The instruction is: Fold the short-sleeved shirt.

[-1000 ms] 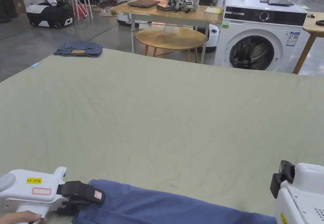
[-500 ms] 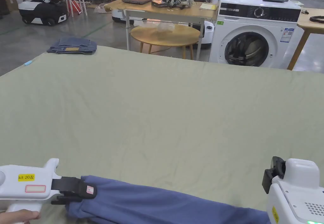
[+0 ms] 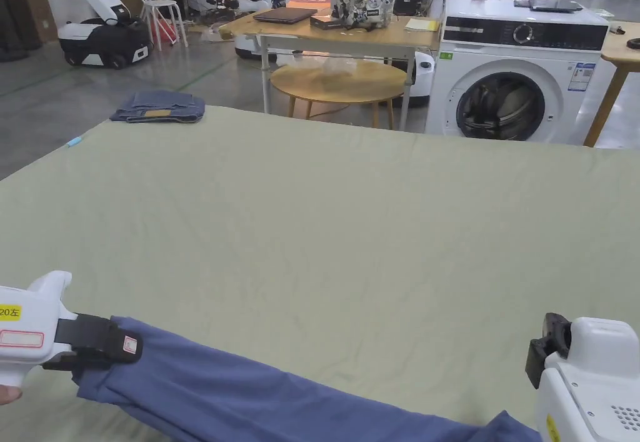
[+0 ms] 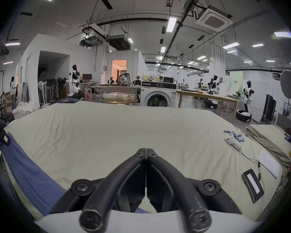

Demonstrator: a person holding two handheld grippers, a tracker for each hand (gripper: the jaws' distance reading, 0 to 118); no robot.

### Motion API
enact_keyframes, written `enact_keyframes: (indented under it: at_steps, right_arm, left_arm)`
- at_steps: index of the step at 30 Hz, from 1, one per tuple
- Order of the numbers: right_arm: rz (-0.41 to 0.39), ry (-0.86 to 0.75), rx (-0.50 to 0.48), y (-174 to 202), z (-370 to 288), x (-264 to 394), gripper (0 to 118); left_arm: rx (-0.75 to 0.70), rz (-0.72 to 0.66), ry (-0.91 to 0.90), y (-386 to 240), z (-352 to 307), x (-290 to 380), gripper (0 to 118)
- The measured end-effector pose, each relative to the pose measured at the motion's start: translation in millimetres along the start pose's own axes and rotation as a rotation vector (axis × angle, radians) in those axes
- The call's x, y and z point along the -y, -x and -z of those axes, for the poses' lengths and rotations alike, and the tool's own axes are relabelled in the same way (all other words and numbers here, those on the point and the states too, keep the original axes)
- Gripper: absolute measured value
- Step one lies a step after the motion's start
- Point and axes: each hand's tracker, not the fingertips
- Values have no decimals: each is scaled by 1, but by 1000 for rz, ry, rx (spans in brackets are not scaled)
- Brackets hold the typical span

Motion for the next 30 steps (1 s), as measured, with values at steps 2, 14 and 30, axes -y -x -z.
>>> enact_keyframes:
  at_steps: [2, 14, 30]
  right_arm:
    - [4, 3, 1, -1, 0, 0, 0]
    - [6, 19, 12, -12, -5, 6, 0]
    - [8, 62, 69, -35, -9, 15, 0]
  left_arm:
    - [38, 17, 6, -20, 1, 4, 1]
    - [257, 196, 172, -133, 85, 21, 1]
    - [24, 207, 456, -195, 251, 78, 1]
